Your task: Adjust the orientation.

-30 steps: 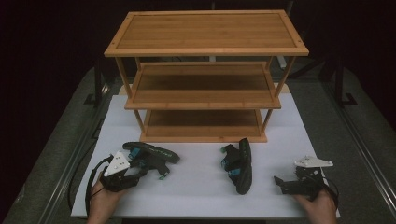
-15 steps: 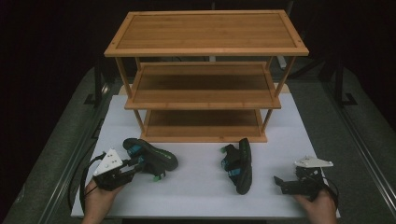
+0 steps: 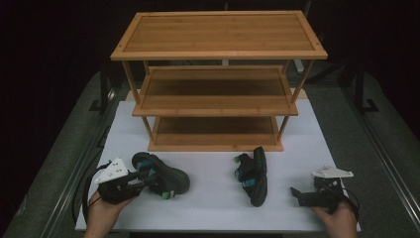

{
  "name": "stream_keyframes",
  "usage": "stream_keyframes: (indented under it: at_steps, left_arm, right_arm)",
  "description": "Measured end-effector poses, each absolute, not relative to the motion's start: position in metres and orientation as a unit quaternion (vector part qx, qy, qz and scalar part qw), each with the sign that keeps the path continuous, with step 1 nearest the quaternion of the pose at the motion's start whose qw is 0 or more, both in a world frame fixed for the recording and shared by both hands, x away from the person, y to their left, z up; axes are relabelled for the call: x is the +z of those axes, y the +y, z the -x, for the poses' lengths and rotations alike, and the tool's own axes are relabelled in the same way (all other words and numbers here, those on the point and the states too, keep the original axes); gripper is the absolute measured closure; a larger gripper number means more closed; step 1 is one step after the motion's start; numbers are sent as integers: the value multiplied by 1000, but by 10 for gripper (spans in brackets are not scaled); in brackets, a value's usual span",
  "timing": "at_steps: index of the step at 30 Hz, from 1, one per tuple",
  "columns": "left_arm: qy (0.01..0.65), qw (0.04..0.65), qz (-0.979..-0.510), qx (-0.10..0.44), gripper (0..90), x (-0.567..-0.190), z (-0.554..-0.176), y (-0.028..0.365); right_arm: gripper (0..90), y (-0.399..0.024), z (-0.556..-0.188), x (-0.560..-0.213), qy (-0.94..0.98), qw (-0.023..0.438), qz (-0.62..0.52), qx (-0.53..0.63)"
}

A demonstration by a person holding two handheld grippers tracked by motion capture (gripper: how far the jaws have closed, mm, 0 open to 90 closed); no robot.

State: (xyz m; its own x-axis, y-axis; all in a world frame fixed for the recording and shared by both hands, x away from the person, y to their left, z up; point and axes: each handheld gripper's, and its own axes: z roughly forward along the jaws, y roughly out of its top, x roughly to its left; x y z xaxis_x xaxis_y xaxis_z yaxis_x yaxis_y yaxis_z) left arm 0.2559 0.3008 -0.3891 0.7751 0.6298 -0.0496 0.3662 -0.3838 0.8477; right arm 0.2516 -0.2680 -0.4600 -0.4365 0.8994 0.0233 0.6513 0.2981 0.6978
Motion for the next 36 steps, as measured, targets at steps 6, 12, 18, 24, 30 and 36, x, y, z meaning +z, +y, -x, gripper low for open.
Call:
stream_keyframes:
  at_steps: [6,12,18,24,30,36]
  left_arm:
    - [309,471,-816,128,706,-389,-272,296]
    - [314,470,-817,117,697,-389,-286,291]
    - [324,469,-814,112,680,-391,-304,283]
    - [332,467,-812,110,644,-395,-316,277]
    - [328,473,-808,124,493,-393,-315,277]
    - [311,494,-805,106,488,-376,-308,273]
  right_arm:
    - [0,-268,-252,-460,783,191,-495,324]
    - [0,-268,-252,-460,783,191,-495,324]
    - [0,-268,-252,-460,783,191,-495,324]
    - [0,-268,-252,-460,783,191,-495,325]
    - [0,-268,-252,-460,783,191,-495,325]
    - [0,-268,-252,-460,783,191,-495,324]
